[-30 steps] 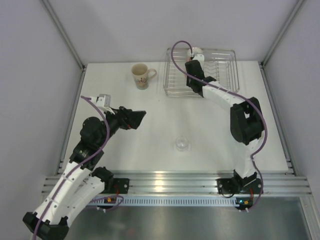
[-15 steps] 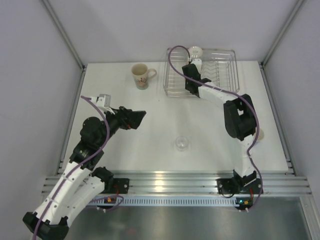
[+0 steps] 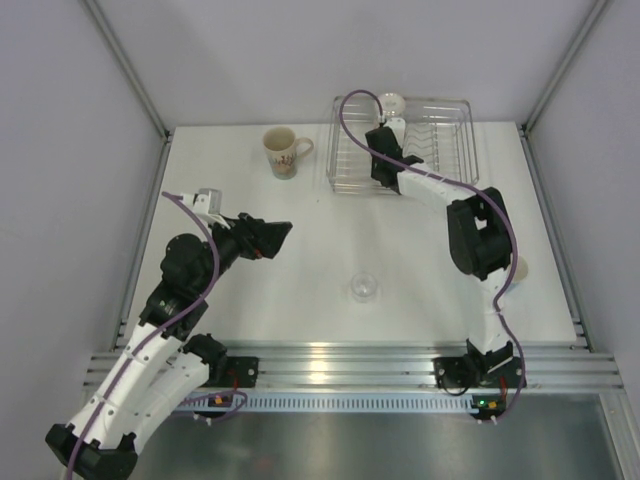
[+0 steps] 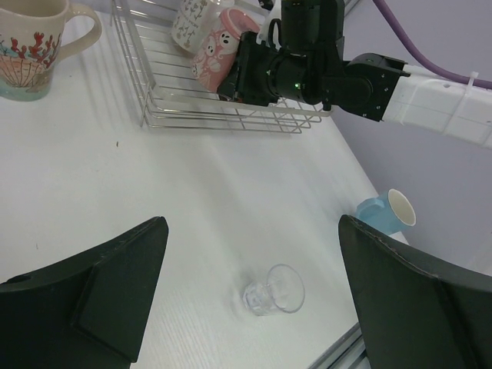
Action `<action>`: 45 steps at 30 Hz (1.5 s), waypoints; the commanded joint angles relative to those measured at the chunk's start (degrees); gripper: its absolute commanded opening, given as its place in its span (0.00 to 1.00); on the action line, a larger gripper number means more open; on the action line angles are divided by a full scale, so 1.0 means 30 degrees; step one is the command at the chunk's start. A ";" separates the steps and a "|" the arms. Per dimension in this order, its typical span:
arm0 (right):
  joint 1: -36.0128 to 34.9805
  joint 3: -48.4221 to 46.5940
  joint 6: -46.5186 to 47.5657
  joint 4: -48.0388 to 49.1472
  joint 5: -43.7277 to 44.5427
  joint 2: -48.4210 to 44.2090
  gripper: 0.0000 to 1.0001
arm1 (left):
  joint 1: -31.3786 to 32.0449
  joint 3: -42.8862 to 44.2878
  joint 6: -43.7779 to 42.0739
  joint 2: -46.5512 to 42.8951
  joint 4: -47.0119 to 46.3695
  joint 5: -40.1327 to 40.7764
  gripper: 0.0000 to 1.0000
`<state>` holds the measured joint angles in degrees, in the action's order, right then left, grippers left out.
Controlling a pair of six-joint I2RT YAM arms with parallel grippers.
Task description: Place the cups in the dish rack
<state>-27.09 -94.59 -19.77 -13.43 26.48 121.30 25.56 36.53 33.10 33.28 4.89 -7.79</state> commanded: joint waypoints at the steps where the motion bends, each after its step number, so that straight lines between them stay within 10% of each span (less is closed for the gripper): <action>1: 0.0183 -0.0786 -0.0295 0.1372 0.0402 -0.0559 0.00 | 0.0034 -0.0078 0.0128 0.0041 -0.0544 0.0254 0.98; 32: 0.0417 -0.2075 0.0789 -0.2055 0.0432 -0.0764 0.34 | 0.0034 0.0508 0.0216 0.0128 -0.0544 0.0078 0.98; 45: 0.0447 -0.1374 0.1082 -0.2408 0.0754 -0.1612 0.21 | 0.0034 0.0420 0.0509 0.0128 -0.0602 -0.0039 0.98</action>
<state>-26.13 -98.37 -16.99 -21.08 27.18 121.08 25.56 36.49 34.04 34.26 4.91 -7.64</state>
